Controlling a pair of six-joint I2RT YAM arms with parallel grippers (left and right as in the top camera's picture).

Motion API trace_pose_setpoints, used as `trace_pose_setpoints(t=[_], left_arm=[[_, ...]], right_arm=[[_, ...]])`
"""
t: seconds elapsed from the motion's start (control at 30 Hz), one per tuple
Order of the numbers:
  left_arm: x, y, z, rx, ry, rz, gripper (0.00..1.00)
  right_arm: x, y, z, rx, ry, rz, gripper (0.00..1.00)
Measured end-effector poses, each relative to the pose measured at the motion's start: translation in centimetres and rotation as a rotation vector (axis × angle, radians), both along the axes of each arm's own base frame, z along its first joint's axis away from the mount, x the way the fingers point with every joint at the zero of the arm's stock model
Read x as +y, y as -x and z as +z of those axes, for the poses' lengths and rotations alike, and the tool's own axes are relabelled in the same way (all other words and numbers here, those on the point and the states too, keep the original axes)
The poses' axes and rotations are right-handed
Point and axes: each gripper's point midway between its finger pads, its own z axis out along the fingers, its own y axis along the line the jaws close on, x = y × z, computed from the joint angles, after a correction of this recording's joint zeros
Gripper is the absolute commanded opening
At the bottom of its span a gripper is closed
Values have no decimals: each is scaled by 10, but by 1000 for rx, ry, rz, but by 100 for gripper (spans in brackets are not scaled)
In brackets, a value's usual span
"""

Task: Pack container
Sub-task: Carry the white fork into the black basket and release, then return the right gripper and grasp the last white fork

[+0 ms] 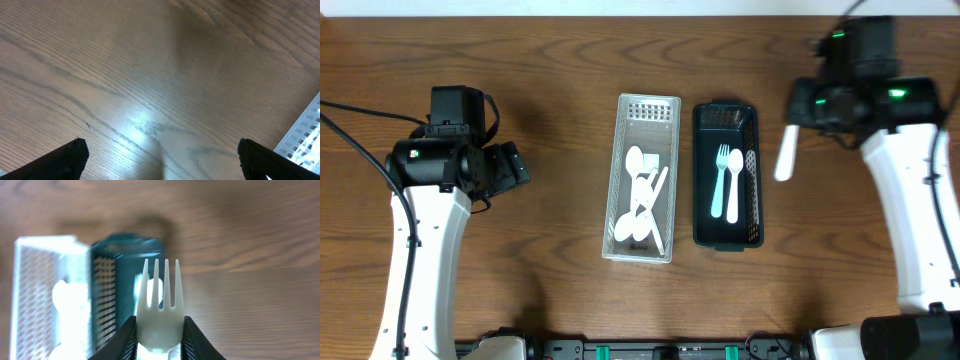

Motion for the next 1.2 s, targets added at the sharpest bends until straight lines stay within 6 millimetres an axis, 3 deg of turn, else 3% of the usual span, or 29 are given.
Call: trace_pose_setpoints(t=[0.13,0.2,0.4,0.5,0.63,0.8,0.87,0.97,1.07,1.13,1.2], left_arm=[[0,0,0,1,0,0,98],[0,0,0,0,0,0,98],[0,0,0,1,0,0,98],[0,0,0,1,0,0,98],[0,0,0,1,0,0,98],[0,1,0,3,0,0,98],[0,1,0,4,0,0,98],[0,1,0,4,0,0,98],[0,1,0,4,0,0,98],[0,1,0,4,0,0,98],[0,1,0,5,0,0,98]], right_arm=[[38,5,-29,65,-1,62,14],[53,8,-53,112,10,88,15],[70,21,-137,286,67,123,20],[72,28,-166,356,93,129,32],[76,24,-172,353,92,126,58],[75,22,-155,340,98,130,61],[70,16,-134,308,106,118,66],[48,1,-84,199,114,63,73],[0,-11,-23,50,115,-41,78],[-50,-9,13,-30,127,-148,79],[-100,2,31,-55,151,-257,80]])
